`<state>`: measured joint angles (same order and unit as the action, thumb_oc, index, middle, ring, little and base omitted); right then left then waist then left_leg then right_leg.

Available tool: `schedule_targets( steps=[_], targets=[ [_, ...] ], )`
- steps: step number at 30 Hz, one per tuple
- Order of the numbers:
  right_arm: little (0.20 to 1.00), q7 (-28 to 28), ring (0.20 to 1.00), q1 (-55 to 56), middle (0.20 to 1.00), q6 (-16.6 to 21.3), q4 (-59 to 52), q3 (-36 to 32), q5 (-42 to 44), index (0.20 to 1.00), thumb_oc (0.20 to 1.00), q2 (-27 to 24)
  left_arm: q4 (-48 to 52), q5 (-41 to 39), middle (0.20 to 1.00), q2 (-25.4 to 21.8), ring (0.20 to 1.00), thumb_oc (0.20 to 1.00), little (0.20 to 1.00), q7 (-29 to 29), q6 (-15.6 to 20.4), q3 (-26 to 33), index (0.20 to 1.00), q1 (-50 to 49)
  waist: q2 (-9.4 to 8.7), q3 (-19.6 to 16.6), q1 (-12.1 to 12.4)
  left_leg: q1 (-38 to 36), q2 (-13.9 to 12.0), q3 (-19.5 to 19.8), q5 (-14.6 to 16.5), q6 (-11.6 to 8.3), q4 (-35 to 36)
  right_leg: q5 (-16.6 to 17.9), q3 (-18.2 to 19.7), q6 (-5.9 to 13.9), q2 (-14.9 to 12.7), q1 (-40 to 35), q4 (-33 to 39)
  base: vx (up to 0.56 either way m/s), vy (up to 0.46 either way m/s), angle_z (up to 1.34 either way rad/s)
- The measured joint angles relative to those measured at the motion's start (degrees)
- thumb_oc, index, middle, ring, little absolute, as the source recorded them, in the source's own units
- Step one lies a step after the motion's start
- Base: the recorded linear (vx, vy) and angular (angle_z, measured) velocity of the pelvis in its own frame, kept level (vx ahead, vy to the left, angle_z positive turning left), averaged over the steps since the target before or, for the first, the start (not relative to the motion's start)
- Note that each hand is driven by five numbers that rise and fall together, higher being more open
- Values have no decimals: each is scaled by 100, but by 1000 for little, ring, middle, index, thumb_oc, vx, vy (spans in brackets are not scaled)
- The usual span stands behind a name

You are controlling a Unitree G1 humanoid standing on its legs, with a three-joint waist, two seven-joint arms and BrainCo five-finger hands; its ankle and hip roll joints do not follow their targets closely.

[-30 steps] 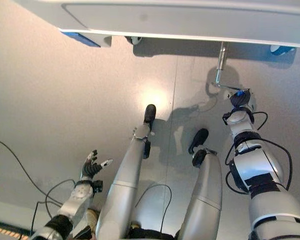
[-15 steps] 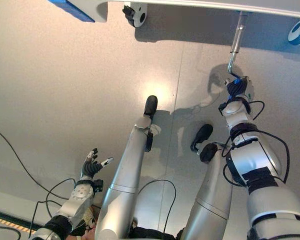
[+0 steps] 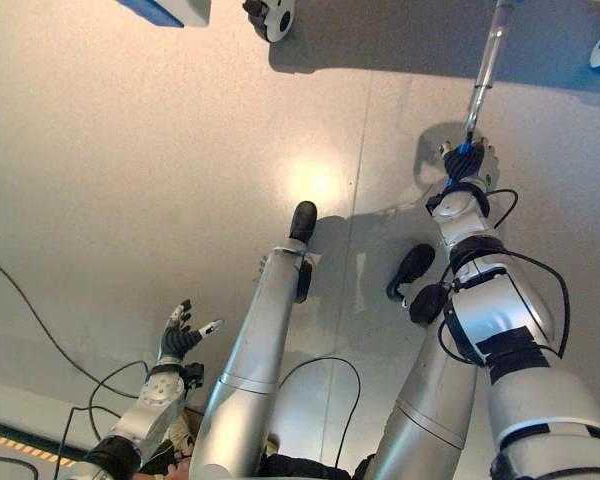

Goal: Raise the hospital bed

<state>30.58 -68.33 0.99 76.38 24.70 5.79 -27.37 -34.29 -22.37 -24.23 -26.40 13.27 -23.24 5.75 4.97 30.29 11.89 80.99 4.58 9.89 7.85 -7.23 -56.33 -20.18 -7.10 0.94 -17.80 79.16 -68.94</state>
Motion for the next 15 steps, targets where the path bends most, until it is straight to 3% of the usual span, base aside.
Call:
schedule_targets(
  steps=[8, 15],
  targets=[
    [200, -22, 200, 80, 200, 93, -723, 133, 236, 200, 200, 415, -64, -215, 1000, 104, 1000, 1000, 1000, -27, 1, -10, 1000, -80, 16, -10, -18, -51, -130, 116, -140, -83, 214, -21, -299, -243, -10, -2, 72, -7, 5, -3],
    [200, -57, 200, 576, 200, 240, -2180, 349, 518, 200, 200, 816, -106, -220, 1000, 133, 1000, 1000, 1000, -125, 6, 49, 1000, -59, 20, -12, -170, -219, -222, 138, -144, -169, 416, -51, -424, -334, 25, -164, 193, -4, 1, 1]
  ],
)
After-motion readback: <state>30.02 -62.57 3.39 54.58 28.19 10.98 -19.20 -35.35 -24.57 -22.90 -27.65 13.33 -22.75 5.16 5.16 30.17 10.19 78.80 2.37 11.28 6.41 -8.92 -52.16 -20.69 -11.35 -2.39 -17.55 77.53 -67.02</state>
